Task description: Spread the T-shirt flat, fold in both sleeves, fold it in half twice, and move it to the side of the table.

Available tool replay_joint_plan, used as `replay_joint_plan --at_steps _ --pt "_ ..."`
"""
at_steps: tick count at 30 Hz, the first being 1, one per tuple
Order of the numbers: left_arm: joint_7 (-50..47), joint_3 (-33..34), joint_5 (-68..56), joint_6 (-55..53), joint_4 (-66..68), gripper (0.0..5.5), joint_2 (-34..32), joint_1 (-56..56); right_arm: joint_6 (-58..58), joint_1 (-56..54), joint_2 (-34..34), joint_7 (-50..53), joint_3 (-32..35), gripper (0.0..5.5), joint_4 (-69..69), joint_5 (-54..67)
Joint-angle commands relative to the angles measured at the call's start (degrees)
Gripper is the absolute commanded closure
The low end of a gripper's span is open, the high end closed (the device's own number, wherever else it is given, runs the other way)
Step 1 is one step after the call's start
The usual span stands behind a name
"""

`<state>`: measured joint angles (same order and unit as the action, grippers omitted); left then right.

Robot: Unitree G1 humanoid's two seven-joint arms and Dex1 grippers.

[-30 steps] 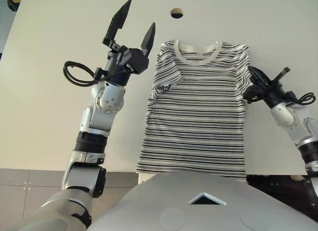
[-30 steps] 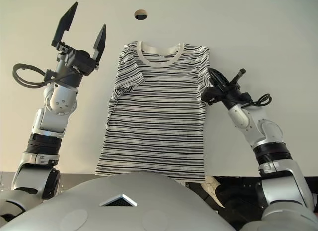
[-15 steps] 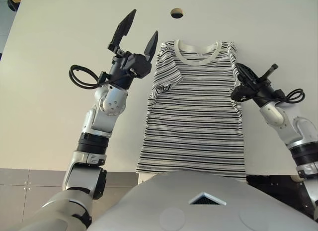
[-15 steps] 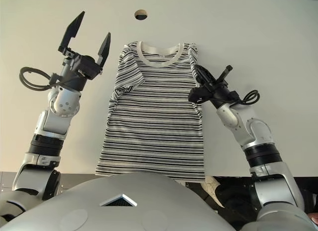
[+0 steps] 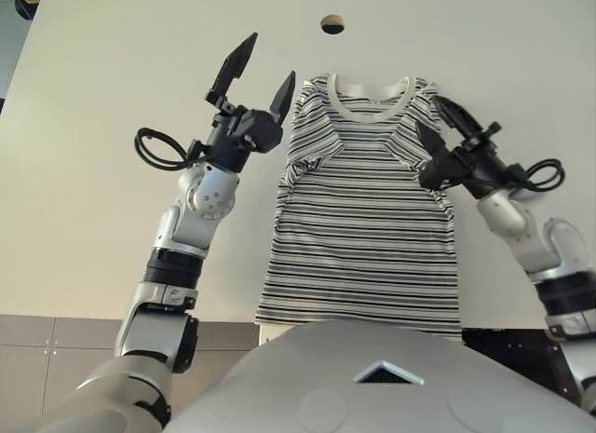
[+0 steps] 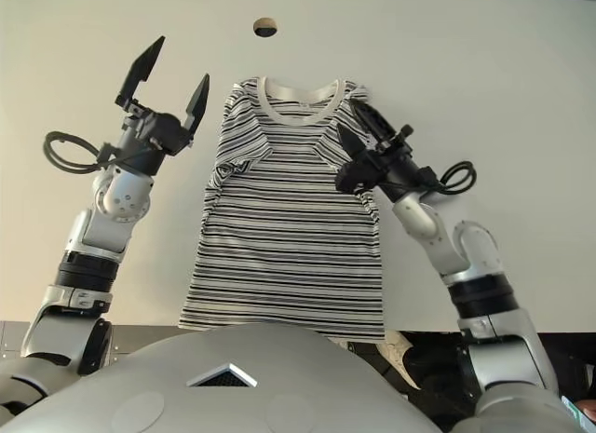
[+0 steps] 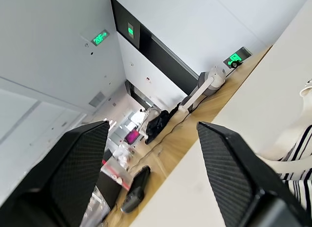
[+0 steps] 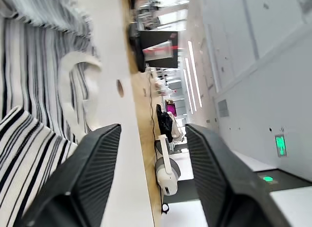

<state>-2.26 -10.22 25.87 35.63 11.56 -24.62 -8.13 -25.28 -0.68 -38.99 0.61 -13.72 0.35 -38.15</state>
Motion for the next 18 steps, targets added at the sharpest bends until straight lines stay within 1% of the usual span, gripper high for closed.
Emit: replay_joint_plan --at_steps 1,2,3,6,7,8,9,11,13,15,18 --pt "5.12 3.83 -0.82 4.88 -5.49 2.15 -10.18 8.11 -6.67 15.13 -8.12 -5.29 11.19 2.52 -7.25 14.45" --pt "7.53 4.83 -1.03 6.0 -6.81 2.15 -13.96 11.2 -8.0 20.23 -10.08 -6.82 14.83 2.52 -8.46 17.07" --pt "9.33 5.34 -1.31 6.63 -7.59 2.15 -16.36 12.99 -8.55 23.44 -11.17 -8.12 17.31 2.52 -9.29 18.6" --pt "18.84 3.83 -2.76 8.99 -11.23 2.15 -26.44 23.84 -8.77 37.91 -14.94 -14.53 24.19 2.52 -12.93 16.57" --pt "21.29 4.02 -3.36 9.23 -12.65 2.15 -29.07 27.18 -8.64 42.54 -15.38 -16.39 26.28 2.52 -14.3 14.86" --pt "22.71 6.05 -4.35 7.95 -14.45 2.15 -30.56 30.01 -8.18 46.44 -15.07 -17.47 28.55 2.52 -15.58 12.3" --pt "23.67 7.68 -5.23 6.9 -15.87 1.98 -31.42 31.67 -7.67 49.28 -14.44 -18.49 30.03 2.49 -16.77 11.14" --pt "25.53 8.34 -5.61 4.83 -17.95 1.72 -31.51 32.51 -6.7 54.3 -13.77 -22.08 29.84 2.49 -19.67 8.59" --pt "28.65 6.27 -5.14 3.6 -19.57 1.48 -31.56 32.49 -6.81 54.95 -13.86 -24.64 27.01 2.49 -20.9 5.72" --pt "33.04 3.96 -6.04 3.48 -21.44 1.43 -33.27 34.08 -8.01 55.22 -14.83 -27.05 24.85 2.49 -21.76 4.1" --pt "39.48 0.74 -9.7 3.25 -24.09 1.43 -35.43 34.58 -9.97 56.07 -18.11 -32.25 23.01 2.49 -24.49 4.32"
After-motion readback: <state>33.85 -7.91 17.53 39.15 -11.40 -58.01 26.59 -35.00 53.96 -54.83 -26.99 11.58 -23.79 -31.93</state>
